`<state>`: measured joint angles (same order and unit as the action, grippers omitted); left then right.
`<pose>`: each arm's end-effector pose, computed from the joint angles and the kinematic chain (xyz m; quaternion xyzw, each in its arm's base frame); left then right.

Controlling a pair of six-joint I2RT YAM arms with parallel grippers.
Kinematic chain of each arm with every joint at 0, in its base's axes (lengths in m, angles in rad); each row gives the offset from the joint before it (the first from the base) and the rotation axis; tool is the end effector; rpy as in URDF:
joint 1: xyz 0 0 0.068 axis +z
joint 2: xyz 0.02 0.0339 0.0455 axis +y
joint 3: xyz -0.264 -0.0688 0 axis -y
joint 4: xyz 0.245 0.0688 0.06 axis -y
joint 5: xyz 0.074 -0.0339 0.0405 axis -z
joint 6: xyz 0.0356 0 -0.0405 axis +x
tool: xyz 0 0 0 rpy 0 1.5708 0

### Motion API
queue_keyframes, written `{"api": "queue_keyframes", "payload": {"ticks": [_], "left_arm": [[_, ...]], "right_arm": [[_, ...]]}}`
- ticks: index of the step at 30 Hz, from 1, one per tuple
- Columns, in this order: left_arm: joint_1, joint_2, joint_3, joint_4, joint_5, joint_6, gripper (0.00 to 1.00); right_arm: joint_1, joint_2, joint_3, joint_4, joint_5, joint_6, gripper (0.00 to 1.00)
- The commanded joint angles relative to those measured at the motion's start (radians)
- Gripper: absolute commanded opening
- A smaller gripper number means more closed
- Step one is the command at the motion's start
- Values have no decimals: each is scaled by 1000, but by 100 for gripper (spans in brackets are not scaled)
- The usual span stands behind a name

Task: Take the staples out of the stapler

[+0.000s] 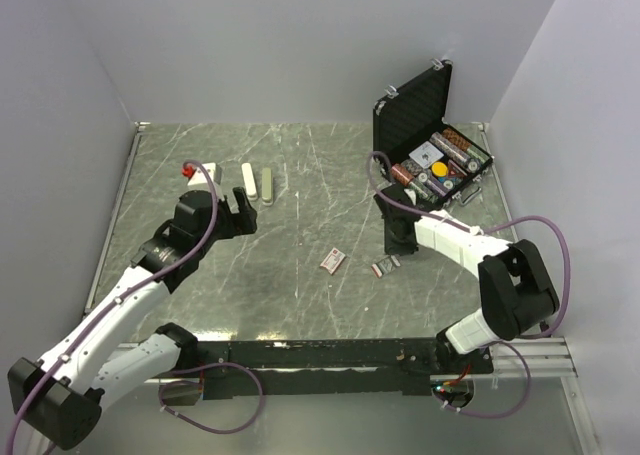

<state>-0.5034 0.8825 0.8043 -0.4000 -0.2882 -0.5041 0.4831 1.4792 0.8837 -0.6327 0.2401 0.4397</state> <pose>0.1777 -0.0863 0.3083 -0.0749 0.8456 -0.1407 0.5095 0.2420 0.1174 0.1864 -0.0008 0.9785 -0.0303 0.2041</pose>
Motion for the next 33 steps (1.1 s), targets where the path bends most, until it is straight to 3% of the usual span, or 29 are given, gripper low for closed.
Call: {"api": "queue_keyframes", "payload": {"ticks": [1, 6, 16, 33], "left_arm": [[3, 44, 3, 43, 135, 19, 98], [-12, 140, 18, 41, 224, -23, 99], [-106, 317, 30, 102, 247, -122, 97], [-185, 401, 50, 142, 241, -168, 97]], "right_arm": [[-72, -49, 50, 19, 2, -18, 33], [-127, -59, 38, 54, -39, -1, 33], [-149, -76, -51, 143, -127, -4, 31], [-152, -54, -107, 176, -150, 10, 29]]}}
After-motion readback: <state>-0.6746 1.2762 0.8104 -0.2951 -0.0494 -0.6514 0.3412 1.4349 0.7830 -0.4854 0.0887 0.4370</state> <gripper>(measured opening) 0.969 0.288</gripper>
